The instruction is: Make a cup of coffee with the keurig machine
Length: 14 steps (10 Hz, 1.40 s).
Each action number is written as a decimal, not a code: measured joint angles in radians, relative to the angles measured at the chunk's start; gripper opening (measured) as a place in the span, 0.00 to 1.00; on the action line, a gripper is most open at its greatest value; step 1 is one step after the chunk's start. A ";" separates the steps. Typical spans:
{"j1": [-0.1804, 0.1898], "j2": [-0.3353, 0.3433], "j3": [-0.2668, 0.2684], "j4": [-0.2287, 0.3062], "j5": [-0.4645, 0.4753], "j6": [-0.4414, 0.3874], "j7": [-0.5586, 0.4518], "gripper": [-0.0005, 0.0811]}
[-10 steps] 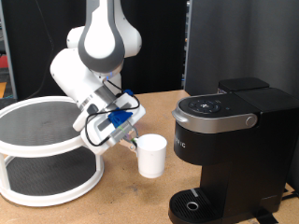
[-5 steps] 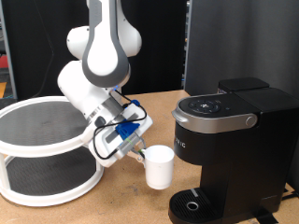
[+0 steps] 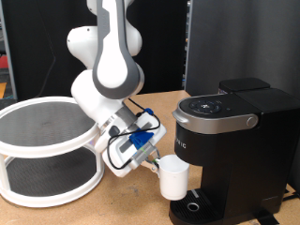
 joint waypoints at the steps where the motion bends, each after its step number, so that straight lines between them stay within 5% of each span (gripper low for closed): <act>1: 0.005 0.017 0.010 0.015 0.029 0.005 -0.017 0.10; 10: 0.026 0.126 0.047 0.093 0.122 0.036 -0.086 0.10; 11: 0.026 0.126 0.047 0.092 0.121 0.036 -0.086 0.24; 12: 0.026 0.126 0.047 0.091 0.118 0.035 -0.085 0.24; 13: 0.026 0.126 0.047 0.090 0.113 0.034 -0.084 0.45; 14: 0.024 0.125 0.046 0.087 0.099 0.032 -0.078 0.45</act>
